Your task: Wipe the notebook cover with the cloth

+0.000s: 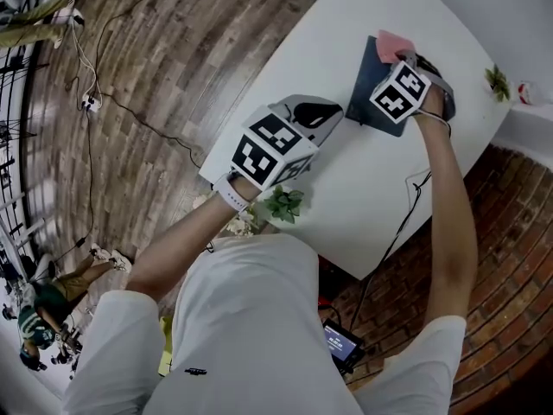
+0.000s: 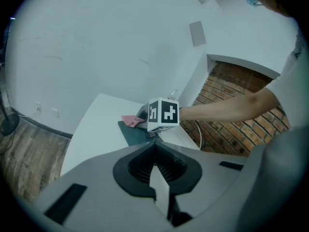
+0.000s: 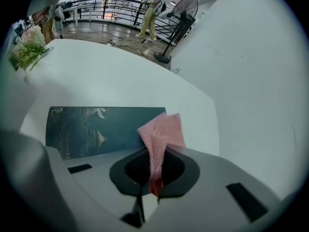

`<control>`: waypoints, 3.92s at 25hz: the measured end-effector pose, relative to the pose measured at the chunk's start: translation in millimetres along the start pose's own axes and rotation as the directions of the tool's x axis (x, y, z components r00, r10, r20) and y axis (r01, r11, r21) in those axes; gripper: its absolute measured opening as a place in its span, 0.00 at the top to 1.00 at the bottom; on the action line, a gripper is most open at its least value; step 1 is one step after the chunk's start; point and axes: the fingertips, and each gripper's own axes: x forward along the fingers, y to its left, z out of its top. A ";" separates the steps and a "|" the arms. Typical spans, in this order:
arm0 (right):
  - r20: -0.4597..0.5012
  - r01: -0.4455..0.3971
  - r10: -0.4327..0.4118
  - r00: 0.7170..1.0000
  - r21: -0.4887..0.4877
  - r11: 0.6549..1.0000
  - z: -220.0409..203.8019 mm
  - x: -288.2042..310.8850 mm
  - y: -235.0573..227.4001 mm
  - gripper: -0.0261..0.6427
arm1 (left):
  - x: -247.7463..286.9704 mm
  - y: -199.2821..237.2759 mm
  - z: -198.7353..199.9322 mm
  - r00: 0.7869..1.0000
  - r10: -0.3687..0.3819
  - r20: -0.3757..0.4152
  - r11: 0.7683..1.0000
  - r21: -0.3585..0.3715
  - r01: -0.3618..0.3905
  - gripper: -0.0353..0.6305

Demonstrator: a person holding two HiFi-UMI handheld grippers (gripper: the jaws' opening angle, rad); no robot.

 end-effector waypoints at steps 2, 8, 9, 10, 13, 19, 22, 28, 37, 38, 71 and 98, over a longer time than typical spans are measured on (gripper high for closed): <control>-0.014 0.002 -0.002 1.000 -0.014 1.000 -0.3 0.3 4.5 0.94 | -0.5 1.6 -2.2 1.000 -0.001 0.000 1.000 -0.001 0.001 0.92; -0.018 -0.019 0.019 1.000 0.007 1.000 -0.5 -6.8 21.0 0.94 | -3.2 0.4 -3.1 1.000 -0.008 0.007 1.000 -0.006 0.008 0.92; -0.016 -0.022 0.023 1.000 0.015 1.000 -0.3 -8.6 24.3 0.94 | -3.5 -0.3 -3.4 1.000 -0.010 0.007 1.000 -0.006 0.010 0.92; -0.013 -0.025 0.025 1.000 0.018 1.000 0.4 -10.6 27.9 0.94 | -4.0 -0.7 -3.5 1.000 -0.011 0.006 1.000 -0.004 0.011 0.92; -0.008 -0.035 0.035 0.999 0.005 0.999 1.3 -17.7 40.9 0.94 | -5.4 -2.3 -3.8 1.000 -0.014 0.005 1.000 0.002 0.014 0.92; 0.001 -0.039 0.039 0.999 -0.004 0.999 0.0 -29.6 64.2 0.94 | -10.3 -8.1 -10.2 1.000 -0.011 0.003 1.000 0.010 0.011 0.92; 0.007 -0.038 0.038 0.999 -0.006 0.999 -0.7 -35.2 75.9 0.94 | -12.8 -10.9 -12.9 1.000 -0.014 0.002 1.000 0.015 0.014 0.92; 0.020 -0.062 0.062 0.998 -0.020 0.998 -1.6 -49.9 110.8 0.94 | -16.7 -16.1 -18.6 1.000 -0.015 0.009 1.000 0.016 0.015 0.92; 0.046 -0.145 0.145 0.988 -0.015 0.989 -5.6 -78.0 165.6 0.94 | -22.6 -29.1 -30.0 0.999 -0.032 -0.006 0.999 0.021 0.033 0.92; 0.059 -0.165 0.165 0.985 -0.011 0.986 -4.1 -82.8 172.5 0.94 | -22.6 -31.2 -31.6 0.999 -0.035 -0.009 0.999 0.024 0.035 0.92; 0.061 0.248 -0.254 0.965 0.090 0.964 47.8 -18.1 -7.2 0.93 | -25.3 9.6 -25.1 1.000 0.001 0.011 0.999 -0.040 -0.001 0.92; -0.045 -0.002 -0.002 0.999 -0.086 0.996 45.8 -15.1 50.2 0.96 | -30.1 7.1 -40.4 1.000 -0.009 -0.006 0.998 -0.061 0.009 0.92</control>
